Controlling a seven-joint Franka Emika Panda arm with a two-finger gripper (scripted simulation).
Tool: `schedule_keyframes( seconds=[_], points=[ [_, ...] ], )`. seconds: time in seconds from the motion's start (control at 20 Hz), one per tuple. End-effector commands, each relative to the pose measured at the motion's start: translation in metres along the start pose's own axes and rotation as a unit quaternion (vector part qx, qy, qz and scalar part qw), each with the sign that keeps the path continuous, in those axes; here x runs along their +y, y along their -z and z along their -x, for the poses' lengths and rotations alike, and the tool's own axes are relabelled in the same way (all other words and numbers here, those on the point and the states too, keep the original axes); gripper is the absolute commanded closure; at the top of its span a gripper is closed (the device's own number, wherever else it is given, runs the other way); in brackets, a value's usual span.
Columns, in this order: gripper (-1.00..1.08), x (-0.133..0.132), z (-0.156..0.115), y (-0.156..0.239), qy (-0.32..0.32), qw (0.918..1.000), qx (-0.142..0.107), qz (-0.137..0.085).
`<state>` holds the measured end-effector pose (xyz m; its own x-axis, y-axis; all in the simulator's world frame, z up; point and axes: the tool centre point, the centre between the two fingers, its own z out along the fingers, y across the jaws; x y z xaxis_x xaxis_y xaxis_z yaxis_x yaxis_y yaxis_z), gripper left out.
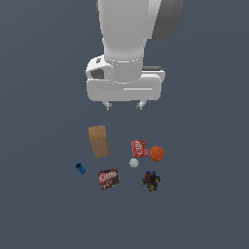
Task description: Pick up a designated object from a clutter of objects.
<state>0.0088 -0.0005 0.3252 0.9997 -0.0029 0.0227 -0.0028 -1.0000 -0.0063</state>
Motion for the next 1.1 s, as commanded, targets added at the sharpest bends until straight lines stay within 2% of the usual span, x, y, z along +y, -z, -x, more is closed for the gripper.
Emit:
schedule_keyframes(
  seconds=[0.0,0.45,0.75,1.05],
  points=[
    [-0.92,0.0,0.0,0.0,0.0,1.0,0.0,0.0],
    [-0.92,-0.023,-0.002,-0.011,-0.003,0.9999,-0.004,-0.013],
    [-0.92,-0.021,-0.002,-0.011,-0.009,0.9999,-0.004,-0.012],
    [-0.92,-0.014,-0.002,-0.018,-0.042,0.999,-0.005,-0.012]
  ],
)
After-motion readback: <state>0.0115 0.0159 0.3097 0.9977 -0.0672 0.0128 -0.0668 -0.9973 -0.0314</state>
